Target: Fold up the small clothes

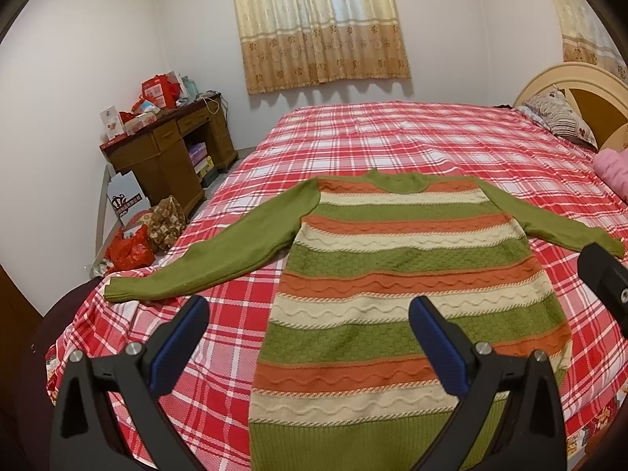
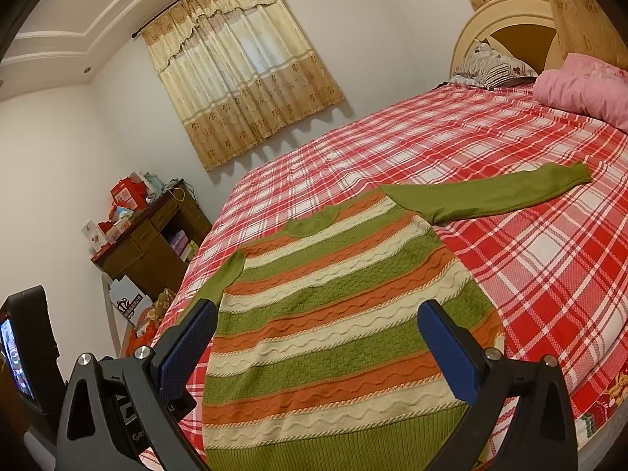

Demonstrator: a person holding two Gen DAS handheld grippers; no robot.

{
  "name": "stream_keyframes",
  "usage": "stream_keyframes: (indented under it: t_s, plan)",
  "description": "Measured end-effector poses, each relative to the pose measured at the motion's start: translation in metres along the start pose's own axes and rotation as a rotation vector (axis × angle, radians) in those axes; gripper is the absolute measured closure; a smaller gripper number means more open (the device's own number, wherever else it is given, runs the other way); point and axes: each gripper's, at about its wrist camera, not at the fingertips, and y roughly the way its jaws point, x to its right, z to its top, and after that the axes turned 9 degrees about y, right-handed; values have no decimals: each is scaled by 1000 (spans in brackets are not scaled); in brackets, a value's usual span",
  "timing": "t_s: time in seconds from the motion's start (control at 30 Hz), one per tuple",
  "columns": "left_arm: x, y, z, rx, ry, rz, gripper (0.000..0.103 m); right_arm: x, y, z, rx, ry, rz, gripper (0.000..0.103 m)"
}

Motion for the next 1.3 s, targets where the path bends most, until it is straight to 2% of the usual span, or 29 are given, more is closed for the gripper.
stream_keyframes:
  t_s: [1.3]
  plan:
    - [3,13,-1,-52,-2,-31,0,5,12,-3,-36,10,-9,1]
